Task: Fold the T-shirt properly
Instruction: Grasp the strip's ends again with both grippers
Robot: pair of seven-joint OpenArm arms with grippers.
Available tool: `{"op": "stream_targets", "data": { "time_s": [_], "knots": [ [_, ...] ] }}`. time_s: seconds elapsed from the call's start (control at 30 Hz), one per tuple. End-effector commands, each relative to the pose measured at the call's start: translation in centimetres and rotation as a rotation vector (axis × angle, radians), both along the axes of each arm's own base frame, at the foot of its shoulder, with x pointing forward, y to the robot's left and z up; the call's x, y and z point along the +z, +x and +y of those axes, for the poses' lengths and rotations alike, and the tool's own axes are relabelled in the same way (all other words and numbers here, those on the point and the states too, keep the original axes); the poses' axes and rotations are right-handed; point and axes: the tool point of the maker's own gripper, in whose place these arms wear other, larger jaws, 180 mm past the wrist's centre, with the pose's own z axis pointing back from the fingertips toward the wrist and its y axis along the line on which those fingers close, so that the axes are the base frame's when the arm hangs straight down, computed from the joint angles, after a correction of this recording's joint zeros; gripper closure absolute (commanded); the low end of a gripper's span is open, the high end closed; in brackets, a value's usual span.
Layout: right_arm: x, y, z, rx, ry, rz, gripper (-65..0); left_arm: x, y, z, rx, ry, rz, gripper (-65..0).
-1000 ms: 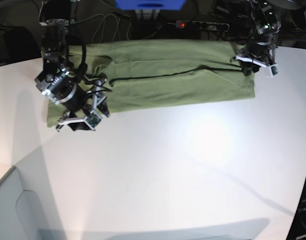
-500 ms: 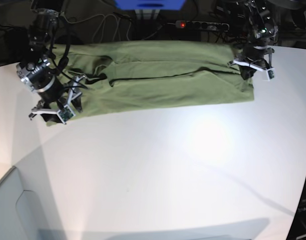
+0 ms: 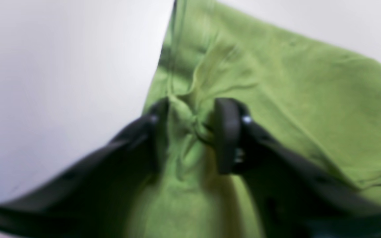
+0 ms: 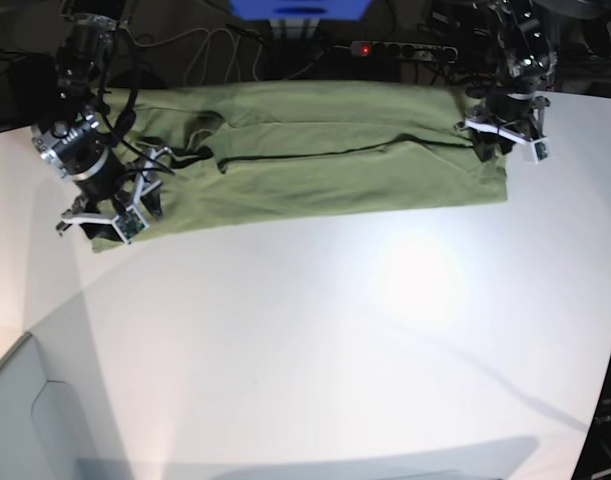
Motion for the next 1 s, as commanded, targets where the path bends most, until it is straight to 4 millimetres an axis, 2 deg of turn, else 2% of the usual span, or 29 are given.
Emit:
{"op": "stream_targets", "data": {
  "time_s": [0.0,0.07,0.13,0.23,0.4,0.53,0.73,0.97],
  "knots": [
    [1.2,0.5,0.3,0.024,0.008,-0.042,-31.7,1.5,0.8,0.2,-0.008,0.019,-0.050,-28.5],
    [1.2,0.5,0.3,0.024,0.008,-0.042,-31.7,1.9,1.0,0.1,-0.012,0.024,-0.062,-35.3],
    [1.1,0.5,0.3,0.024,0.008,-0.040,-31.7,2.0,1.0,0.1,-0.013,0.026,-0.063,-37.4],
    [0.8,0.0,0.3,0.024,0.008,-0.026,-31.7,1.9,1.0,0.3,-0.010,0.026,-0.061,-37.4],
    [0.6,-0.1,0.2,0.023,0.006,-0.022,-31.7,2.2,0.5,2.2,0.044,0.049,-0.066,-37.4],
    [0.6,-0.1,0.2,0.023,0.006,-0.022,-31.7,2.3,0.6,2.5,0.045,0.054,-0.066,-37.5],
    [0.6,-0.1,0.2,0.023,0.006,-0.022,-31.7,-0.1,0.3,2.5,0.068,0.011,-0.022,-37.5],
    [0.6,-0.1,0.2,0.023,0.006,-0.022,-31.7,-0.4,0.2,2.4,0.067,0.005,-0.014,-35.6]
  ]
}}
